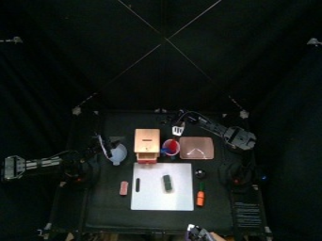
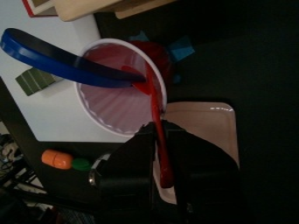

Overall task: Place sushi on board then cut the sushi with the knife then place the pieces on the plate
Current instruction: Grasp knife edge with left hand

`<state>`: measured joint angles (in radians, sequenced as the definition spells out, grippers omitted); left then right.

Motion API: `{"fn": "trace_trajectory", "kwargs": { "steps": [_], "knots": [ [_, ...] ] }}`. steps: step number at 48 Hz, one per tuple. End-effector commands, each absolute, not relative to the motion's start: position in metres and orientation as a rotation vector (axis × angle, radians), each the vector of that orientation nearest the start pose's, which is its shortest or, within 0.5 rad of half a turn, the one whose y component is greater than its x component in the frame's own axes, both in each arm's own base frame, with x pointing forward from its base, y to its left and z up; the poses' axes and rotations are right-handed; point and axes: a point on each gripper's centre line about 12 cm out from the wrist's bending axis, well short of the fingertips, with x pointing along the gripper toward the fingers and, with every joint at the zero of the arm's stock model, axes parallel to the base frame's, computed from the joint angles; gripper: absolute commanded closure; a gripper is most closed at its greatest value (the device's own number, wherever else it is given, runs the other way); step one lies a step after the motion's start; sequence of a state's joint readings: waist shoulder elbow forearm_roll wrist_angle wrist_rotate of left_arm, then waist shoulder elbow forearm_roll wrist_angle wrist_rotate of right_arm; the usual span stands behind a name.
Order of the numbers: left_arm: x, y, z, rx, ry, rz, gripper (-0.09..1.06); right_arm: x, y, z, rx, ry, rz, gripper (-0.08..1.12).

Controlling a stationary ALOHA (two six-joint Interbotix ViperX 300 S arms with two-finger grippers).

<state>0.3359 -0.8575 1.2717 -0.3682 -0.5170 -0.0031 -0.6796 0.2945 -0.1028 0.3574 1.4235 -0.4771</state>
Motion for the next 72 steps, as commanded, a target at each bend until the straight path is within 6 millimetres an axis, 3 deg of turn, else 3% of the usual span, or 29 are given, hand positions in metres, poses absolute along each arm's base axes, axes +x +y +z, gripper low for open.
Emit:
{"fn": "trace_trajectory", "kwargs": {
  "steps": [1,11,42,60,67,72],
  "knots": [
    [0.186,0.088,0.262,-0.307,-0.177,0.5,0.87,0.363,-0.241,0.249,0.426,1.351,0.032,0.67],
    [0.186,0.088,0.262,-0.307,-0.177,0.5,0.87,0.349,-0.23,0.275,0.421,1.324,0.015,0.67],
    [0.191,0.084,0.278,-0.188,-0.194,0.45,0.87,0.27,-0.183,0.361,0.388,1.116,-0.161,0.67],
    [0.21,0.065,0.289,0.0,-0.162,0.304,0.86,0.221,-0.136,0.362,0.291,0.859,-0.258,0.67],
    [0.226,0.058,0.287,0.025,-0.126,0.251,0.83,0.223,-0.116,0.338,0.242,0.734,-0.269,0.67],
    [0.24,0.053,0.283,0.025,-0.09,0.212,0.73,0.228,-0.103,0.323,0.196,0.654,-0.261,0.67]
  ]
}}
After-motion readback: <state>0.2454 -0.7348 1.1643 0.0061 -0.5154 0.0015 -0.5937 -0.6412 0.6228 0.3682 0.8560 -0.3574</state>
